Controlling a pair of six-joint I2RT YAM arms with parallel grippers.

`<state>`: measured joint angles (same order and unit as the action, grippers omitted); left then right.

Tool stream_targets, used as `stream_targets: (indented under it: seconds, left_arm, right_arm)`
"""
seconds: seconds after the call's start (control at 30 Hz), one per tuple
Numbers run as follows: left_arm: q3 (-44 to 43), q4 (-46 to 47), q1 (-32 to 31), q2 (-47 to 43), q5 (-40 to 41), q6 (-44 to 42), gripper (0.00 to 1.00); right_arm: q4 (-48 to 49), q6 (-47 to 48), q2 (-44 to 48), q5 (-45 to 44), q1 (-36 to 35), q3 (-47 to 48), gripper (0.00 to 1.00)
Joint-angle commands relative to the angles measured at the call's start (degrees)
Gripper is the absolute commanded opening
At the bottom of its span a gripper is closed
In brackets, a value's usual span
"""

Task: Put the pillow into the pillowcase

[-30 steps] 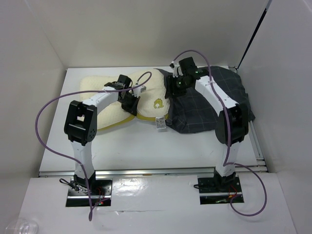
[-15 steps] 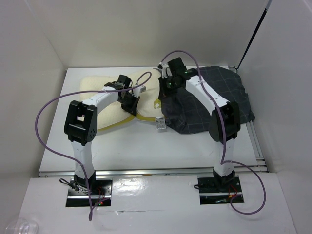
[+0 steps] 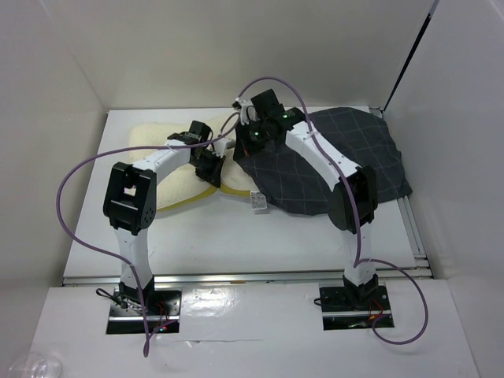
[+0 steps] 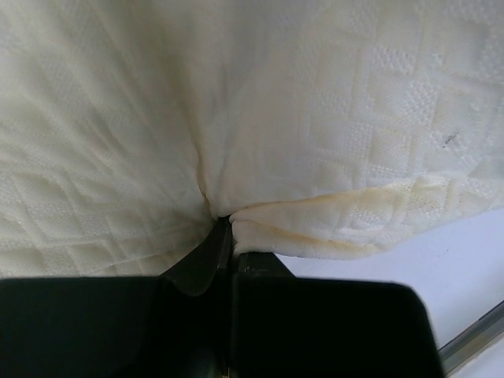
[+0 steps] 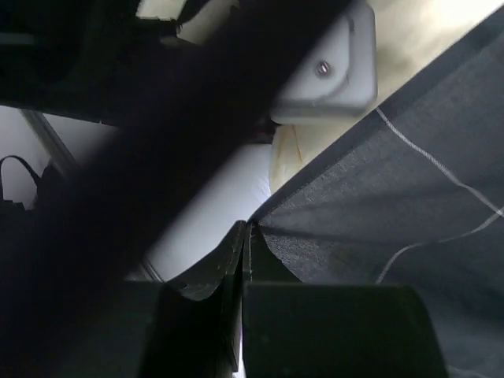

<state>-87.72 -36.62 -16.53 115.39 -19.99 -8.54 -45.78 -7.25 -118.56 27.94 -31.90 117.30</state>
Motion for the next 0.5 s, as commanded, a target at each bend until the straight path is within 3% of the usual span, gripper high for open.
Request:
stream_targets:
  seconds: [0.0, 0.17, 0.27, 0.33, 0.37, 0.4, 0.43, 0.47]
  left_arm:
    - [2.12, -6.62, 0.36, 1.59, 0.65, 2.73, 0.00]
    - [2.12, -6.62, 0.89, 2.20, -0.48, 3.88, 0.00]
    - [1.60, -7.15, 1.41, 2.20, -2.85, 4.49, 0.14]
    - [2.11, -6.54, 2.73, 0.72, -4.96, 5.02, 0.35]
    - [2.90, -6.53, 3.87, -0.16, -6.97, 5.02, 0.61]
    - [2.91, -4.97, 3.88, -2.08, -7.52, 5.02, 0.66]
    - [3.52, -4.95, 4.57, -2.97, -8.39, 4.50, 0.80]
    - [3.52, -4.95, 4.58, -3.94, -8.92, 4.49, 0.82]
  right_arm:
    - [-1.59, -1.54, -0.35, 2.91, 0.77, -5.57, 0.00]
    - [-2.38, -1.54, -0.88, 2.30, 6.32, -10.94, 0.00]
    - [-2.38, -1.54, -0.27, 0.89, 8.69, -10.43, 0.26]
    - [-2.38, -1.54, 1.13, -0.69, 9.39, -9.63, 0.38]
    - [-1.78, -1.54, 2.27, -1.22, 10.01, -9.02, 0.40]
    - [-1.77, -1.54, 2.81, -2.10, 10.02, -8.23, 0.42]
    - [-1.07, -1.54, 4.12, -2.10, 10.71, -8.22, 0.43]
    - [-1.07, -1.54, 4.74, -2.10, 11.50, -7.70, 0.43]
